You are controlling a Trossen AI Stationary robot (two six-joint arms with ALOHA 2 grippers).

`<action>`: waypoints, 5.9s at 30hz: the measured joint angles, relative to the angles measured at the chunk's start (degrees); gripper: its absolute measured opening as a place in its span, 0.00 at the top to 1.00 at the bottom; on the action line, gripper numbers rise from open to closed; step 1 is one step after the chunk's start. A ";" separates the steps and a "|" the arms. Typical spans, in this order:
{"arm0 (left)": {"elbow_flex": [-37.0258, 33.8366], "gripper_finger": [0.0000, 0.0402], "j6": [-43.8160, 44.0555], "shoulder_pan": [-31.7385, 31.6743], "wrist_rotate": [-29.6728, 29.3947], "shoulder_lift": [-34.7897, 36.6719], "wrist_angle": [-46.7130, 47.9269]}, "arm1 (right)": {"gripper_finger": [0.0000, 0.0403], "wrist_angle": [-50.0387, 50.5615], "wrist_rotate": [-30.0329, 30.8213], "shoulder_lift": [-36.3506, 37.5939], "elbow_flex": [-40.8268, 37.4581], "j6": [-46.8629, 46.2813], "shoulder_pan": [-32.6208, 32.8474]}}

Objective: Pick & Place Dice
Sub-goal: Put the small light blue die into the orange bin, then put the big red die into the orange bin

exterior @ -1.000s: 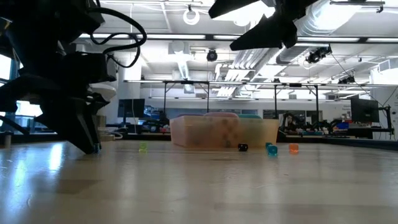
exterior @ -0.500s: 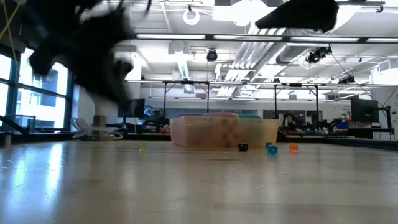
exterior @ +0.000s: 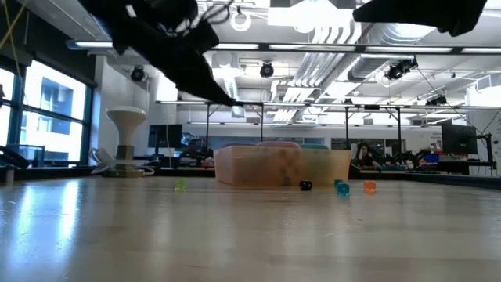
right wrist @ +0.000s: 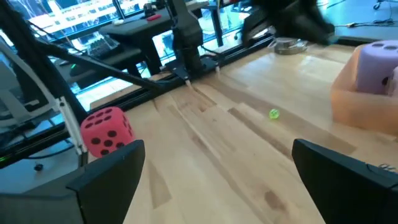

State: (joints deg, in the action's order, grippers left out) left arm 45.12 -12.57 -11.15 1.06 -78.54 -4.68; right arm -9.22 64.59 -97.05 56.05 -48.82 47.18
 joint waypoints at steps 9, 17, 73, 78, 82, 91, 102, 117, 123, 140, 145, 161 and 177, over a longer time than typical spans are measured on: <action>-0.11 0.82 2.35 -7.30 9.55 -7.99 -7.32 | 0.01 -3.32 -0.55 -1.82 0.00 -1.32 -0.02; -0.11 0.81 2.00 -6.94 4.99 -13.91 -14.38 | 0.01 -3.50 -0.43 -1.86 0.00 -2.38 0.90; -0.09 0.20 8.10 61.35 -37.55 6.92 -7.55 | 0.01 -7.00 -11.53 -1.86 0.02 14.59 -6.28; -0.09 0.02 10.74 63.37 -44.16 3.62 -8.50 | 0.01 -6.95 -15.41 -1.86 0.02 14.61 -8.12; -0.09 0.02 10.90 64.59 -46.06 1.41 -9.45 | 0.01 -7.18 -17.04 -1.86 0.02 14.62 -9.13; 0.20 0.01 17.66 67.83 -43.74 1.62 -12.66 | 0.01 -9.58 -17.09 -1.86 0.02 19.14 -9.09; 4.79 0.01 19.27 76.94 -35.33 2.82 3.94 | 0.01 -9.89 -17.09 -1.86 0.02 20.41 -9.37; 27.83 0.01 34.29 74.46 -13.83 -8.16 44.02 | 0.01 -10.48 -23.14 -1.86 0.02 20.74 -11.99; 28.48 0.01 34.45 74.53 -12.01 -10.41 47.01 | 0.01 -10.74 -23.19 -1.86 0.02 20.62 -11.67; 28.46 0.01 52.72 73.60 -15.38 -12.02 54.60 | 0.01 -10.77 -23.05 -1.86 0.02 22.10 -11.56; 28.44 0.01 57.35 72.68 -10.61 -14.18 55.03 | 0.01 -10.77 -23.05 -1.86 0.02 22.03 -11.56; 28.44 0.01 63.13 71.41 -9.20 -14.95 57.36 | 0.01 -10.77 -23.05 -1.86 0.02 22.10 -11.56; 28.50 0.01 66.05 70.72 -9.39 -18.38 57.81 | 0.01 -10.77 -23.05 -1.86 0.02 22.14 -11.57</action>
State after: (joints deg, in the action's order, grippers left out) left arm 73.63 53.48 59.57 -8.33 -96.93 53.13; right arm -19.99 41.54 -98.91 56.07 -26.68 35.61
